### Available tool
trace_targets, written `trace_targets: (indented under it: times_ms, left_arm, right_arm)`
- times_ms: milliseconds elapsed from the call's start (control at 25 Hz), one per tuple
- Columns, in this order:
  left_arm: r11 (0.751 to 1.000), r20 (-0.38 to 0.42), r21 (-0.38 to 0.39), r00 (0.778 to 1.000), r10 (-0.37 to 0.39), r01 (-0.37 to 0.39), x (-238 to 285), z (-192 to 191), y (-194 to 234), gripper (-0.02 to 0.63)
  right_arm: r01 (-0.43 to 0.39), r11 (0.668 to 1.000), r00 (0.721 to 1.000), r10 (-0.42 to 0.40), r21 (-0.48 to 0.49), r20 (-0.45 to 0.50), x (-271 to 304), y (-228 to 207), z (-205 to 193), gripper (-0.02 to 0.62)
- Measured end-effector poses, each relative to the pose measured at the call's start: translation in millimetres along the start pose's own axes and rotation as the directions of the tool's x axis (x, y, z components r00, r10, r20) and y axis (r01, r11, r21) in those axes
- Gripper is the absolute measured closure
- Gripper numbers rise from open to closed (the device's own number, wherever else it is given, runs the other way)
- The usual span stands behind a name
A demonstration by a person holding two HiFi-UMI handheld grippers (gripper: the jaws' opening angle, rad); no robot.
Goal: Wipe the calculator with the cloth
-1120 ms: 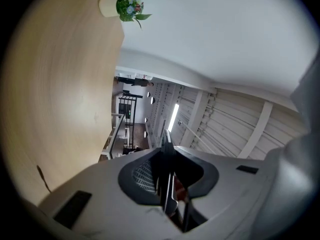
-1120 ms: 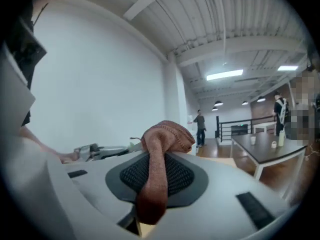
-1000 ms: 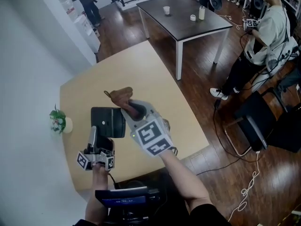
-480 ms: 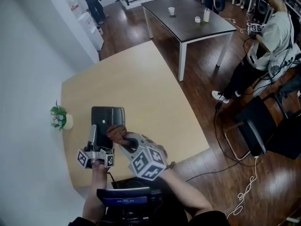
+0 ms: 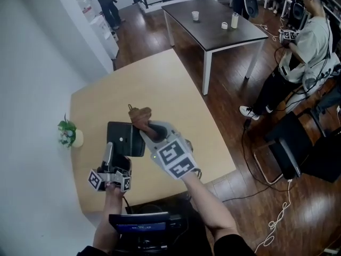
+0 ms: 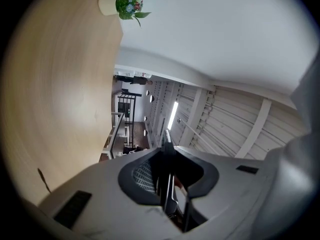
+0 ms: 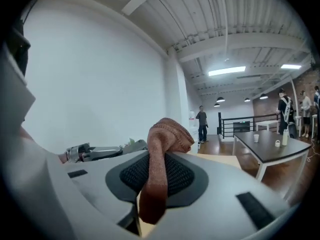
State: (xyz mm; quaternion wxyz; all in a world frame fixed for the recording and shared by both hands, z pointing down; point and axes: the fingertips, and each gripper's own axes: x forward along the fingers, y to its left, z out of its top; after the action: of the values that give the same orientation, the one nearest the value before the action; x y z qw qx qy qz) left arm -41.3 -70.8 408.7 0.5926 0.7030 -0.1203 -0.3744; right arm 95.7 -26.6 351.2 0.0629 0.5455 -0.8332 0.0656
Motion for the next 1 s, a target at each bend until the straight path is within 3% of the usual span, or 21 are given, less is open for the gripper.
trace_targets:
  times_ms: [120, 200, 280, 360, 400, 440, 520, 600, 680, 760, 880, 960, 1000]
  left_arm:
    - [1.000, 0.014, 0.014, 1.000, 0.023, -0.023, -0.7, 0.1, 3.9, 0.543]
    - [0.998, 0.028, 0.042, 0.999, 0.043, -0.044, -4.5, 8.2, 6.8, 0.540]
    - [0.993, 0.015, 0.100, 0.998, 0.067, -0.068, -10.0, 14.3, 9.8, 0.540]
    - [0.976, -0.026, 0.196, 0.995, 0.098, -0.091, -16.0, 16.2, 13.1, 0.541]
    - [0.962, -0.055, 0.254, 0.992, 0.117, -0.099, -19.3, 15.7, 15.0, 0.540]
    - [0.943, -0.088, 0.315, 0.987, 0.138, -0.103, -22.8, 14.6, 17.4, 0.540]
    - [0.889, -0.169, 0.447, 0.967, 0.190, -0.097, -30.4, 10.6, 25.1, 0.545]
    - [0.796, -0.241, 0.597, 0.925, 0.295, -0.099, -41.4, 8.6, 43.2, 0.547]
    - [0.673, -0.287, 0.734, 0.858, 0.426, -0.088, -55.7, 8.6, 71.1, 0.546]
    - [0.561, -0.355, 0.828, 0.785, 0.508, 0.012, -66.0, 0.0, 97.8, 0.548]
    - [0.362, -0.477, 0.878, 0.639, 0.603, 0.314, -79.9, -33.7, 126.8, 0.549]
    - [0.248, -0.568, 0.790, 0.517, 0.640, 0.561, -95.2, -68.6, 135.6, 0.548]
    - [0.210, -0.605, 0.725, 0.462, 0.648, 0.656, -104.9, -83.7, 137.2, 0.531]
  right_arm:
    - [-0.109, 0.992, 0.990, 0.103, -0.064, -0.091, 4.5, 49.5, -31.7, 0.512]
    - [-0.231, 0.969, 0.962, 0.214, -0.085, -0.170, -2.1, 97.3, -65.4, 0.512]
    - [-0.376, 0.925, 0.897, 0.349, -0.051, -0.272, -13.8, 142.6, -111.3, 0.512]
    - [-0.443, 0.895, 0.832, 0.431, 0.049, -0.348, -26.0, 162.9, -156.1, 0.512]
    - [-0.425, 0.897, 0.823, 0.440, 0.123, -0.359, -30.3, 158.7, -171.8, 0.512]
    - [-0.375, 0.904, 0.832, 0.425, 0.204, -0.356, -32.5, 145.2, -182.6, 0.512]
    - [-0.221, 0.911, 0.876, 0.343, 0.349, -0.341, -29.6, 102.6, -195.3, 0.512]
    - [-0.095, 0.890, 0.902, 0.267, 0.446, -0.340, -20.9, 66.8, -202.9, 0.514]
    - [-0.043, 0.862, 0.905, 0.248, 0.505, -0.345, -8.2, 52.1, -209.7, 0.513]
    - [-0.019, 0.837, 0.900, 0.252, 0.547, -0.355, 7.5, 51.1, -219.6, 0.512]
    - [0.061, 0.812, 0.884, 0.226, 0.580, -0.410, 22.3, 49.9, -245.1, 0.512]
    - [0.131, 0.806, 0.861, 0.196, 0.577, -0.470, 19.2, 46.3, -265.5, 0.513]
    - [0.162, 0.805, 0.847, 0.184, 0.571, -0.499, 15.6, 45.2, -275.8, 0.513]
